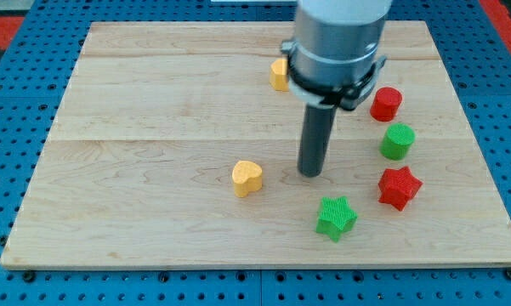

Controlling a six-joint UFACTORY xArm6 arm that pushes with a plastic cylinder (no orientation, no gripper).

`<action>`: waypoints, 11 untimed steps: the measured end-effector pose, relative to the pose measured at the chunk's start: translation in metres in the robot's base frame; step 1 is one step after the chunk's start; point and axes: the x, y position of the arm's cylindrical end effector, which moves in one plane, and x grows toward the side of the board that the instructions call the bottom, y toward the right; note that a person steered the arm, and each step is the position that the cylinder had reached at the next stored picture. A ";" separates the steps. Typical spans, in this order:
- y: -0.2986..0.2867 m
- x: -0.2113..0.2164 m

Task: Slide the green star up a bit

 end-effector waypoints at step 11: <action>0.060 0.078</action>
